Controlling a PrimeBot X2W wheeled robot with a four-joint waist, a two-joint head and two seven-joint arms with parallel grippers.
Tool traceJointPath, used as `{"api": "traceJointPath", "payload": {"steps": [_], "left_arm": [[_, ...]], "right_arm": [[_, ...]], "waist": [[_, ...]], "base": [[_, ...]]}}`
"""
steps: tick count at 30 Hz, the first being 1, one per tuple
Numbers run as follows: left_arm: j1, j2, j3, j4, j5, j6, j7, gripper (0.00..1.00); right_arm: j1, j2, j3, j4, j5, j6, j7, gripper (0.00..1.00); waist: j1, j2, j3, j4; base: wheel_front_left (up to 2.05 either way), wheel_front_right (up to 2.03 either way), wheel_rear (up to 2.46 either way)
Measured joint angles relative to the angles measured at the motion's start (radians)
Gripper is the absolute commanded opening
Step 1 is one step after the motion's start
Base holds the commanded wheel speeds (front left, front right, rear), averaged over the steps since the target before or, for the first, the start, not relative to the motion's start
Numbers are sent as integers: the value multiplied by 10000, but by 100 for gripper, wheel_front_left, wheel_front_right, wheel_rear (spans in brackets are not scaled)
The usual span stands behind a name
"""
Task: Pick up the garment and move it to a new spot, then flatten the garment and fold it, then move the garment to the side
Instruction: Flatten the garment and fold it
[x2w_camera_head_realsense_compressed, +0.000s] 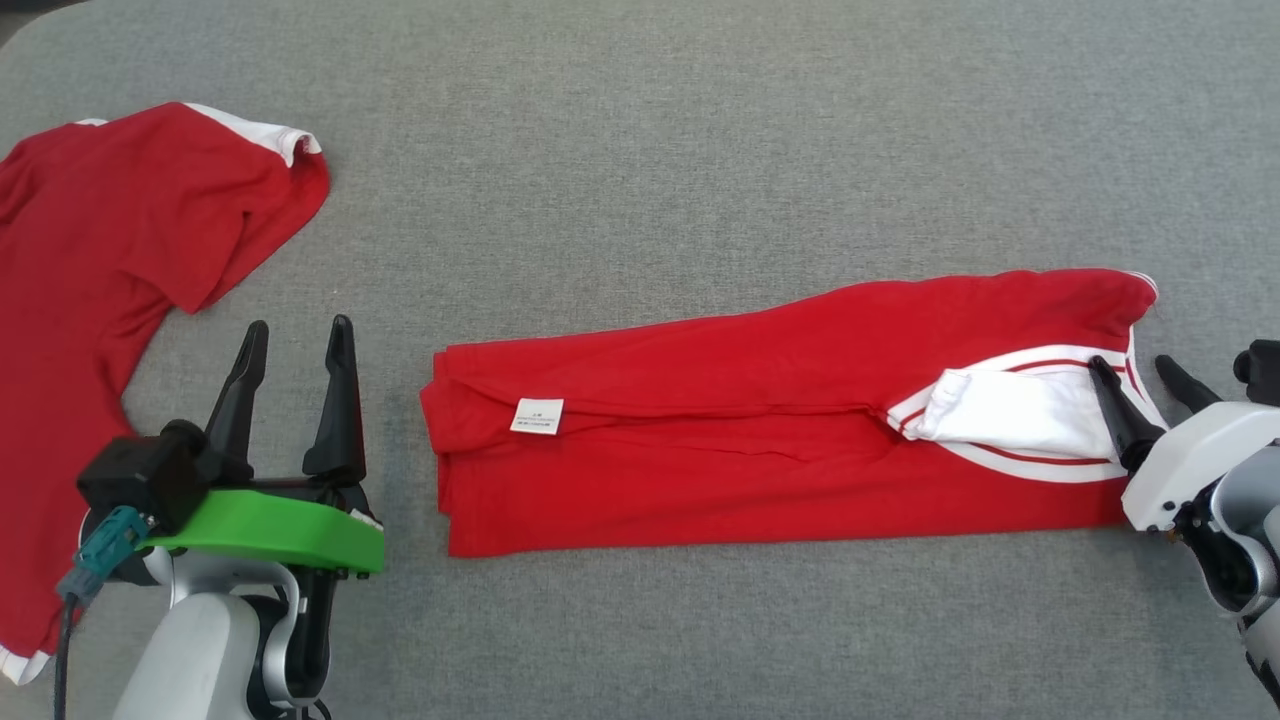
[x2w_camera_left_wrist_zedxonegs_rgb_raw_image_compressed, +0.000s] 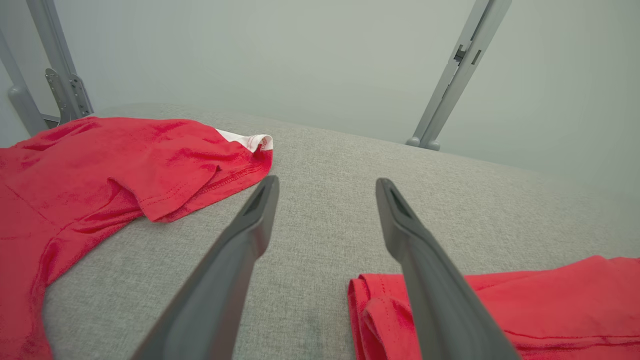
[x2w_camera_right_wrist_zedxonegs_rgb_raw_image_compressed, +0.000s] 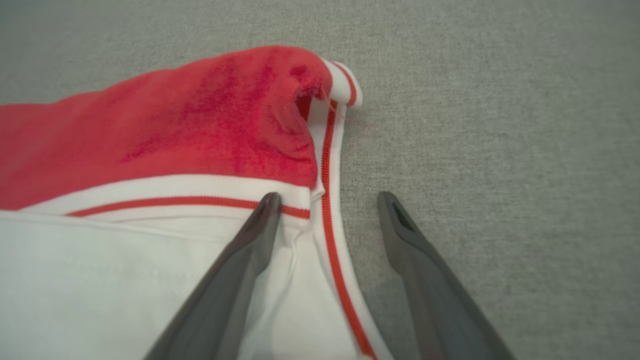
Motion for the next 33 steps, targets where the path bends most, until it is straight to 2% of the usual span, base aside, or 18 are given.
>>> {"api": "traceJointPath", "payload": {"steps": [3,4,5,6,7,8,11,20,26,29,30,33], "left_arm": [[43,-8,136,-12,0,2,-38,100],[75,-31,146,-19,0,2,-58,100],[129,-56,153,-38,-2,2,-107,100],[170,-81,153,-46,-4,2,-117,100],[192,-105,155,-54,-4,4,-117,100],[210,-123,155,-61,-4,4,-117,100],[321,-153,171,-94,-10,4,-119,100],[489,-230,125,-293,-198,-2,-130,100],[518,-268,-58,-489,-311,-67,-125,100],[541,-257,-58,-545,-337,-88,-115,100],[541,-257,-58,-545,-337,-88,-115,100],[649,-255,-88,-548,-355,-127,-100,100]], "right_arm": [[-237,36,-31,182,522,234,395,100],[-284,38,-50,245,677,303,541,72],[-348,58,-92,297,867,353,698,49],[-409,82,-132,355,1041,385,832,40],[-450,102,-161,410,1210,399,989,13],[-488,104,-180,454,1331,437,1143,0],[-616,261,-198,516,1778,635,1674,0],[-679,303,-1233,771,3089,704,2207,0],[-678,-777,-2422,980,3691,685,2259,0],[-627,-1350,-2999,1133,3879,420,2336,0],[-627,-1350,-2999,1133,3879,420,2336,0],[-316,-2027,-3699,1425,4205,123,2466,0]], "waist": [[0,-1,51,189],[0,0,52,231],[0,0,38,253],[0,0,16,260],[0,0,-15,259],[0,0,-45,254],[0,0,-126,205],[0,0,-382,-122],[0,0,-544,-280],[0,0,-567,-292],[0,0,-567,-292],[0,0,-607,-254]], "base": [[0,0,0],[0,0,0],[0,0,0],[0,0,0],[0,0,0],[0,0,0],[0,0,0],[0,0,0],[0,0,0],[0,0,0],[0,0,0],[0,0,0]]}}
